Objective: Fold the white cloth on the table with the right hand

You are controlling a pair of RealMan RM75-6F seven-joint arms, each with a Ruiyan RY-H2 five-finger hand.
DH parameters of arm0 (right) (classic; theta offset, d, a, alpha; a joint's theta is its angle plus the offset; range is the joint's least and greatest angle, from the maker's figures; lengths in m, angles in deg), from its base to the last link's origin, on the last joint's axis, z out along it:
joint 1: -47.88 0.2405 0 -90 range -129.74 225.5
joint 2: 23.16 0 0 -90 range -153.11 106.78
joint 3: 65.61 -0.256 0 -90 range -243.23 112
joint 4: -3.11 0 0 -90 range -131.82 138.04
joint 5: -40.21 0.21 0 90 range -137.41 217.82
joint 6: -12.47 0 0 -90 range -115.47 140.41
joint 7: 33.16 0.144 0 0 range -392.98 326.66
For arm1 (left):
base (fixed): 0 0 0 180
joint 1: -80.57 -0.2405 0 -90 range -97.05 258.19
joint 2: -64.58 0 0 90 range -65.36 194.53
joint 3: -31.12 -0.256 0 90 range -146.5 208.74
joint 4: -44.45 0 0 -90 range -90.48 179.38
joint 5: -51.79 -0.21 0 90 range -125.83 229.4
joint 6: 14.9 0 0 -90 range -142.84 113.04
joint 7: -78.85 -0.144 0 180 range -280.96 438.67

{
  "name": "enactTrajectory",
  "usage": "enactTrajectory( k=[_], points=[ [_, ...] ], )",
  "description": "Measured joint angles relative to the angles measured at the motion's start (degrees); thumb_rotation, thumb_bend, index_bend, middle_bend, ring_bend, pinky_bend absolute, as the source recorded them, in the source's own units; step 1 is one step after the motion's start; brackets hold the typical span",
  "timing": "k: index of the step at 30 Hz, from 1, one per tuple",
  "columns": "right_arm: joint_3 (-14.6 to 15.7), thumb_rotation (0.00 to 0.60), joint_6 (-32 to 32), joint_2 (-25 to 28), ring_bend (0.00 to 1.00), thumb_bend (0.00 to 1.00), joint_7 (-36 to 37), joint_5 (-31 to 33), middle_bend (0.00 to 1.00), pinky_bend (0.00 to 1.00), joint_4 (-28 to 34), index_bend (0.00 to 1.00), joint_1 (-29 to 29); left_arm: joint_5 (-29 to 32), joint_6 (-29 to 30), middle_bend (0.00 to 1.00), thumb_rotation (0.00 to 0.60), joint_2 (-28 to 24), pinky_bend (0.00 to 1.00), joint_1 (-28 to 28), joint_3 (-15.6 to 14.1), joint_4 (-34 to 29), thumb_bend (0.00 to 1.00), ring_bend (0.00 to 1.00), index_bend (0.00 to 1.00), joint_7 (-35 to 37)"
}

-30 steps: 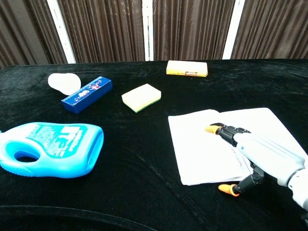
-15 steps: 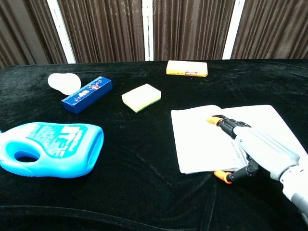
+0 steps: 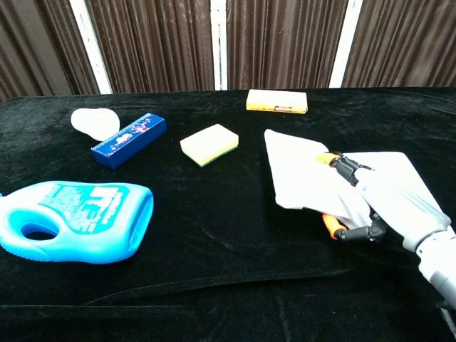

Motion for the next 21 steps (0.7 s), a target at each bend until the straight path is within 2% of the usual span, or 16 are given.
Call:
enactTrajectory(
  k=[4, 10, 21],
  points=[
    [-0.6, 0.600, -0.2, 0.3, 0.00, 0.56, 0.0, 0.6, 0.00, 0.00, 1.0, 0.00, -0.1, -0.1, 0.0, 0.00, 0.600, 0.0, 0.00, 0.0, 0.0, 0.1, 0.18, 0.00, 0.00, 0.1],
    [-1.2, 0.600, -1.1, 1.1, 0.00, 0.56, -0.5, 1.1, 0.00, 0.00, 2.8, 0.00, -0.4, -0.2, 0.3, 0.00, 0.600, 0.1, 0.00, -0.1, 0.0, 0.2, 0.18, 0.00, 0.00, 0.4],
    [-1.6, 0.600, -6.4, 5.6, 0.00, 0.43, -1.5, 0.2, 0.00, 0.00, 7.6, 0.00, -2.7, -0.9, 0.7, 0.00, 0.600, 0.3, 0.00, -0.2, -0.3, 0.1, 0.18, 0.00, 0.00, 0.1]
  ],
)
